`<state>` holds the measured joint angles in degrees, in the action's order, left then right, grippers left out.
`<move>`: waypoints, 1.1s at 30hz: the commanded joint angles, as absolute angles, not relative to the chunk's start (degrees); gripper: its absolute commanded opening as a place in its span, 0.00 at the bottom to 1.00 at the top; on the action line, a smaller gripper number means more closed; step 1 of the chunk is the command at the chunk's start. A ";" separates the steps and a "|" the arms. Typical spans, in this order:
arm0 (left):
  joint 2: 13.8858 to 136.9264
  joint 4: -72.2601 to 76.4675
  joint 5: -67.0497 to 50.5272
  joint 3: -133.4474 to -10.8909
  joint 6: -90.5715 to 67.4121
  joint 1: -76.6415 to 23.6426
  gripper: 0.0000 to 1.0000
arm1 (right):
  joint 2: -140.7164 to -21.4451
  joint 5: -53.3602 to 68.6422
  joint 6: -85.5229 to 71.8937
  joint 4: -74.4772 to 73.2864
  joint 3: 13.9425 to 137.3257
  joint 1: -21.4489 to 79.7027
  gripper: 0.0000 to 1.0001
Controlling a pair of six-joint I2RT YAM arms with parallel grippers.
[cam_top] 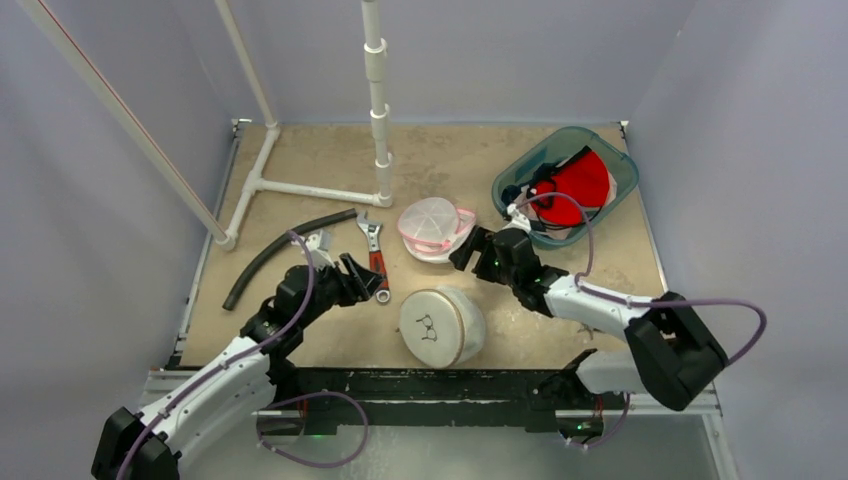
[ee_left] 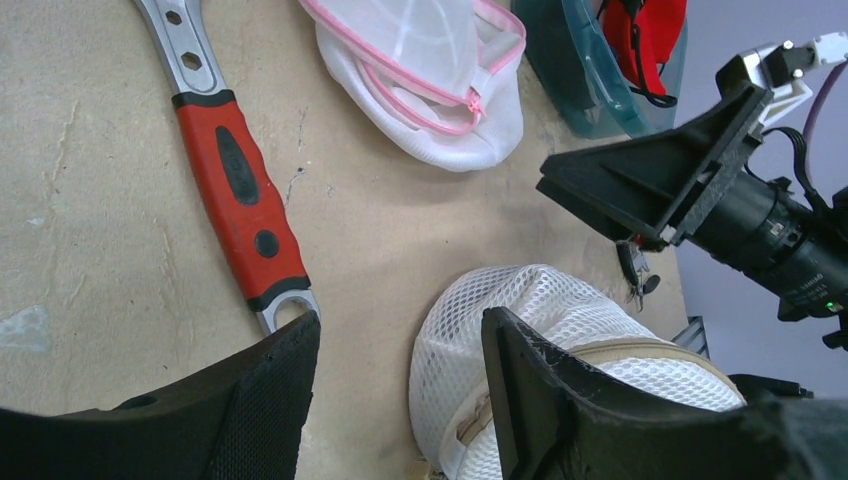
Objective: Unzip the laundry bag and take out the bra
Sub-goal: Move the laundry bag to the center of the board.
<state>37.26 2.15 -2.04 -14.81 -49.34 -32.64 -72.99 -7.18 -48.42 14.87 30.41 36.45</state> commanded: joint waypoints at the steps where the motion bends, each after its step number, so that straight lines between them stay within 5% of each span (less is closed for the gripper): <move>1: 37.25 6.94 -3.35 -13.54 -49.96 -32.55 0.59 | -77.55 -9.34 -53.72 24.25 33.93 33.30 0.91; 16: 36.09 6.59 -3.74 -11.34 -52.11 -32.61 0.59 | -101.02 -5.45 -50.82 21.92 52.16 31.21 0.79; 26: 35.85 5.38 -3.25 -11.42 -51.53 -32.58 0.59 | -106.71 -5.29 -48.02 26.41 54.13 28.76 0.27; 33: 36.43 4.57 -2.36 -11.60 -51.20 -32.57 0.60 | -107.34 -5.33 -44.57 33.31 55.71 25.41 0.08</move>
<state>36.16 4.49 -2.96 -11.44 -51.48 -32.64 -107.48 -4.80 -48.07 27.62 52.66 27.09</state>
